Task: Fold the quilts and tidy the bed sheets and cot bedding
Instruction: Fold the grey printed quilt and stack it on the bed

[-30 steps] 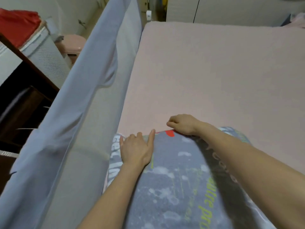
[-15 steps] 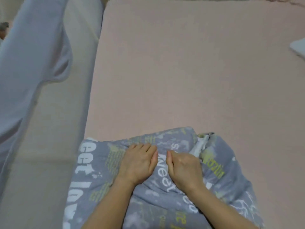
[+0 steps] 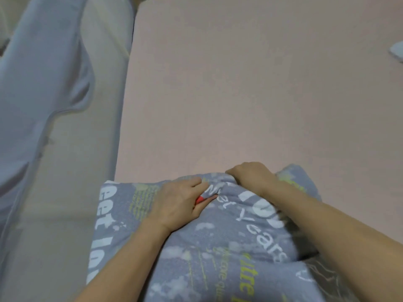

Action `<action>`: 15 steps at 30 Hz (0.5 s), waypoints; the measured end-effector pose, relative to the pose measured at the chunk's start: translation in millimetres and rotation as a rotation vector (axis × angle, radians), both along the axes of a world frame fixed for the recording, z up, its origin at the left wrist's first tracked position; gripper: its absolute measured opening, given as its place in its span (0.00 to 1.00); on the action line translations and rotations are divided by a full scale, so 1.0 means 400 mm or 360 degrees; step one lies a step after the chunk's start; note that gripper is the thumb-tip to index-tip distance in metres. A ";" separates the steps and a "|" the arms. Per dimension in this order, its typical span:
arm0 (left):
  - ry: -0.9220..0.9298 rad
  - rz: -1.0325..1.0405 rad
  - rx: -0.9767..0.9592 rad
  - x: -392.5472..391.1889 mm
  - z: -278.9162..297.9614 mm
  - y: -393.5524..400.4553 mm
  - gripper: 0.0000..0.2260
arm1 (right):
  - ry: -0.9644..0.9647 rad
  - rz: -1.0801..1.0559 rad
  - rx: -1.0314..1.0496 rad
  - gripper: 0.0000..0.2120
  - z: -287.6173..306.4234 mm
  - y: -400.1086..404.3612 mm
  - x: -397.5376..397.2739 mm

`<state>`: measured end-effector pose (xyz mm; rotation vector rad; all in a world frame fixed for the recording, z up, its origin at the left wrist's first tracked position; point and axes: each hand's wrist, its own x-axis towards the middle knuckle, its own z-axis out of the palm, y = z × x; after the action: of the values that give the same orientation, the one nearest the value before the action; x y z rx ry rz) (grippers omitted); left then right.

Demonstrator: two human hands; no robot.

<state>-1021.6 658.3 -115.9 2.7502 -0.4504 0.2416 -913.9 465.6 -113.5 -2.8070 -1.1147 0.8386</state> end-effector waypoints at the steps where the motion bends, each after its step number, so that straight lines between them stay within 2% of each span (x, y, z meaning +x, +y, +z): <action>1: -0.0069 -0.0070 0.0074 0.001 0.007 -0.004 0.17 | -0.0092 -0.0002 0.0109 0.09 0.021 -0.024 -0.041; 3: -0.0112 -0.0157 0.0177 -0.002 0.011 -0.015 0.18 | -0.0006 -0.0019 0.0130 0.14 0.063 -0.076 -0.116; 5: -0.0097 -0.0201 0.0241 -0.003 0.016 -0.032 0.20 | 0.0301 -0.0078 -0.0049 0.18 0.067 -0.105 -0.147; 8: -0.0074 -0.0175 0.0306 0.018 0.028 -0.041 0.21 | 0.0625 -0.0206 -0.0309 0.15 0.036 -0.088 -0.106; 12: -0.0067 -0.0078 0.0322 0.050 0.041 0.005 0.21 | 0.0670 -0.0506 -0.0402 0.17 -0.041 -0.074 -0.022; 15: -0.0018 0.0066 0.0375 0.074 0.028 0.066 0.22 | 0.0676 -0.0655 -0.0440 0.17 -0.038 -0.075 0.066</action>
<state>-992.0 684.6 -104.7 2.9919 -0.4510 0.2275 -887.7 435.6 -128.8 -2.6996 -0.3710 1.5228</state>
